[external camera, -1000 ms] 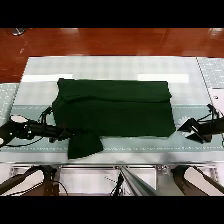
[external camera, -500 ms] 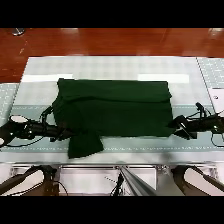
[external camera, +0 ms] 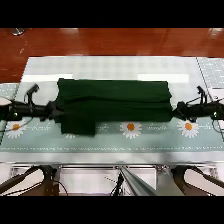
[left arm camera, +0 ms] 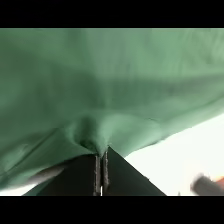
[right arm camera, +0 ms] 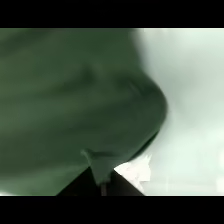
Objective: Fold the shirts.
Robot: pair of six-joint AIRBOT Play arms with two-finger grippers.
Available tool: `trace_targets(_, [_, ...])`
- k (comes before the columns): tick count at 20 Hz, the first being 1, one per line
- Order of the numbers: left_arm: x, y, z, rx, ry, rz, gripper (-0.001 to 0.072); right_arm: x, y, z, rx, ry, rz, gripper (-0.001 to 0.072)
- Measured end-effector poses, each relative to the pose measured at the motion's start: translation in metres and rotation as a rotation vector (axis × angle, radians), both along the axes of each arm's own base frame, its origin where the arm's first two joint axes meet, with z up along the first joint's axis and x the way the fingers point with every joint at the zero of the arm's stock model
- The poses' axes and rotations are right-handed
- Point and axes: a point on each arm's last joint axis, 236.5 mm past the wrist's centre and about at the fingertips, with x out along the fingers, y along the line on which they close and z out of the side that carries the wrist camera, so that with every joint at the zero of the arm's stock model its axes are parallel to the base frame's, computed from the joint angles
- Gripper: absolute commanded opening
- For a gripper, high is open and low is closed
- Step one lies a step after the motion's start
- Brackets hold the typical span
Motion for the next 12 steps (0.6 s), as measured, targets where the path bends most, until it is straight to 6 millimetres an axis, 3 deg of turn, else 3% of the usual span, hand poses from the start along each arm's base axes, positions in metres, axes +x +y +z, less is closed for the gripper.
trace_targets(6, [0.098, 0.007, 0.021, 0.051, -0.102, 0.044, 0.0017, 0.078, -0.010, 0.035, 0.077, -0.121, -0.053, 0.0025])
trace_targets(9, [0.141, 0.005, 0.018, 0.042, -0.102, 0.055, 0.0017, 0.110, -0.015, 0.037, 0.114, -0.143, -0.070, 0.0026])
trace_targets(12, [0.171, 0.005, 0.008, 0.029, -0.084, 0.059, 0.0018, 0.135, -0.013, 0.028, 0.129, -0.147, -0.060, 0.0026])
